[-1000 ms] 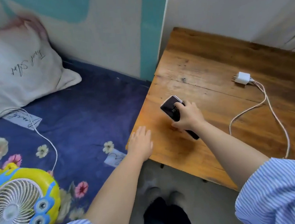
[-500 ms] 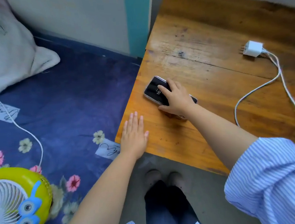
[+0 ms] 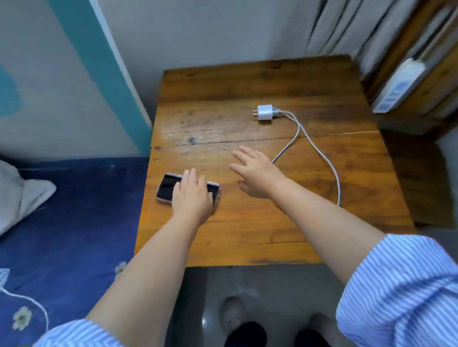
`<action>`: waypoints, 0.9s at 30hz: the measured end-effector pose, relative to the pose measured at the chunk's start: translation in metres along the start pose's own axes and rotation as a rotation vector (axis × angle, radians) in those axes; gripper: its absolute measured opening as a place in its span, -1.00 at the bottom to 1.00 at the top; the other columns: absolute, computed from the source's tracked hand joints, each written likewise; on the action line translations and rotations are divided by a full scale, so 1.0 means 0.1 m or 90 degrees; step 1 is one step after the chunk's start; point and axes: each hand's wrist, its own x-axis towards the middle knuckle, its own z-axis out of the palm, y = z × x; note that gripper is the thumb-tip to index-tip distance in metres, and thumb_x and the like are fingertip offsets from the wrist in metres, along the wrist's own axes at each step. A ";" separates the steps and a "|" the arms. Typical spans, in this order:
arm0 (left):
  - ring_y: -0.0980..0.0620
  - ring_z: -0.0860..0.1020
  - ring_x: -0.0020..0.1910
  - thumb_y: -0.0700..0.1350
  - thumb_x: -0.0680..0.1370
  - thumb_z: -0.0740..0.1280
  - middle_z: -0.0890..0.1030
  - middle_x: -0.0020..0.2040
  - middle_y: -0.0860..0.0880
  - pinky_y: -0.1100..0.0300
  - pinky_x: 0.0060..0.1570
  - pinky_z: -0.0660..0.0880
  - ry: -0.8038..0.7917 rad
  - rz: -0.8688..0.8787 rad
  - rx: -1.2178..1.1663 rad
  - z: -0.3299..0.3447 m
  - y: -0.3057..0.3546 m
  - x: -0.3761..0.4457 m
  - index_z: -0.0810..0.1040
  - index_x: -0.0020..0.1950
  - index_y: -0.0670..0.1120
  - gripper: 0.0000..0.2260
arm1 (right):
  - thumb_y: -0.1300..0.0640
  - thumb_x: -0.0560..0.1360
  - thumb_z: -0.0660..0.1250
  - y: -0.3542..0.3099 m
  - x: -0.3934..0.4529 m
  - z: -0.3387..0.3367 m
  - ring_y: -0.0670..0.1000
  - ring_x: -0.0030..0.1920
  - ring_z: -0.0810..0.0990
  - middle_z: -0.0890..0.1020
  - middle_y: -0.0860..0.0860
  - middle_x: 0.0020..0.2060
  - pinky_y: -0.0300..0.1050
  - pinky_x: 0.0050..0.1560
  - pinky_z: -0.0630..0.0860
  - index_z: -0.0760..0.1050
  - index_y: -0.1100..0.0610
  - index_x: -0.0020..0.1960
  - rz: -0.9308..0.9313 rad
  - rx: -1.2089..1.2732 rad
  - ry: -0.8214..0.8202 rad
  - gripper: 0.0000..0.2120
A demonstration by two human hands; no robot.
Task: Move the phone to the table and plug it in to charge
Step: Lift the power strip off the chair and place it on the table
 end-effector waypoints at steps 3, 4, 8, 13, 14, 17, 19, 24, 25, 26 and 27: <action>-0.09 0.03 0.51 -0.03 0.59 0.12 0.12 0.52 -0.15 0.00 0.45 0.11 0.052 0.059 0.027 -0.36 0.72 0.01 0.19 0.41 -0.18 -0.57 | 0.19 0.48 0.24 0.52 -0.51 -0.45 0.14 0.46 0.06 0.17 0.18 0.45 0.10 0.41 0.11 0.29 0.18 0.32 0.057 0.020 0.083 -0.58; -0.09 0.05 0.50 -0.04 0.58 0.13 0.14 0.51 -0.16 0.00 0.45 0.12 0.067 0.071 0.029 -0.44 0.88 0.01 0.22 0.39 -0.18 -0.58 | 0.20 0.47 0.24 0.65 -0.63 -0.55 0.14 0.45 0.08 0.21 0.18 0.44 0.10 0.41 0.12 0.30 0.18 0.31 0.070 0.022 0.101 -0.59; -0.09 0.09 0.48 -0.08 0.56 0.15 0.19 0.48 -0.18 0.01 0.40 0.17 0.124 0.132 0.064 -0.83 1.82 -0.06 0.28 0.33 -0.19 -0.63 | 0.19 0.49 0.23 1.39 -1.34 -1.05 0.15 0.44 0.13 0.27 0.16 0.41 0.12 0.41 0.13 0.31 0.17 0.31 0.129 0.019 0.153 -0.60; -0.11 0.10 0.47 -0.12 0.54 0.20 0.23 0.46 -0.17 -0.01 0.41 0.16 0.203 0.174 0.062 -1.27 2.84 -0.07 0.29 0.31 -0.19 -0.64 | 0.19 0.51 0.21 2.18 -2.14 -1.51 0.17 0.44 0.11 0.27 0.17 0.41 0.14 0.42 0.12 0.28 0.18 0.33 0.171 -0.019 0.213 -0.60; -0.11 0.11 0.47 -0.13 0.54 0.21 0.24 0.45 -0.17 -0.01 0.41 0.16 0.217 0.183 0.062 -1.36 3.03 -0.07 0.29 0.31 -0.18 -0.63 | 0.19 0.52 0.20 2.33 -2.28 -1.60 0.17 0.44 0.11 0.28 0.18 0.41 0.15 0.42 0.12 0.28 0.19 0.33 0.180 -0.026 0.222 -0.61; -0.12 0.12 0.47 -0.11 0.54 0.22 0.25 0.45 -0.17 -0.02 0.41 0.16 0.256 0.220 0.064 -1.57 3.53 -0.04 0.28 0.33 -0.18 -0.61 | 0.21 0.52 0.19 2.75 -2.63 -1.79 0.18 0.44 0.12 0.30 0.18 0.40 0.16 0.42 0.13 0.29 0.20 0.33 0.205 -0.041 0.261 -0.62; -0.12 0.19 0.42 -0.10 0.54 0.22 0.32 0.40 -0.17 -0.01 0.38 0.21 0.279 0.237 0.059 -1.67 3.77 -0.01 0.32 0.30 -0.19 -0.64 | 0.20 0.52 0.19 2.96 -2.76 -1.88 0.18 0.43 0.13 0.31 0.19 0.39 0.15 0.42 0.13 0.28 0.20 0.33 0.222 -0.046 0.273 -0.61; -0.11 0.14 0.45 -0.08 0.55 0.20 0.27 0.43 -0.15 0.00 0.40 0.18 0.293 0.263 0.056 -1.97 4.44 0.34 0.28 0.34 -0.17 -0.62 | 0.19 0.52 0.20 3.67 -2.88 -2.23 0.17 0.43 0.15 0.33 0.19 0.38 0.14 0.41 0.15 0.30 0.19 0.32 0.270 -0.058 0.309 -0.61; -0.11 0.12 0.46 -0.09 0.55 0.20 0.26 0.44 -0.16 0.00 0.42 0.16 0.289 0.265 0.046 -2.02 4.54 0.43 0.27 0.35 -0.16 -0.61 | 0.19 0.52 0.20 3.79 -2.85 -2.29 0.17 0.43 0.14 0.33 0.19 0.38 0.14 0.41 0.15 0.30 0.19 0.32 0.274 -0.062 0.311 -0.61; -0.11 0.11 0.46 -0.10 0.55 0.20 0.24 0.45 -0.16 0.00 0.43 0.15 0.286 0.266 0.039 -2.07 4.63 0.55 0.25 0.36 -0.16 -0.60 | 0.19 0.52 0.20 3.92 -2.81 -2.34 0.17 0.43 0.14 0.33 0.18 0.38 0.14 0.41 0.14 0.29 0.19 0.33 0.275 -0.067 0.309 -0.61; -0.11 0.09 0.47 -0.11 0.55 0.20 0.23 0.46 -0.16 0.00 0.43 0.13 0.278 0.266 0.037 -2.10 4.70 0.64 0.24 0.38 -0.16 -0.58 | 0.18 0.52 0.19 4.01 -2.77 -2.37 0.17 0.43 0.13 0.32 0.18 0.38 0.14 0.41 0.13 0.29 0.18 0.33 0.277 -0.076 0.300 -0.61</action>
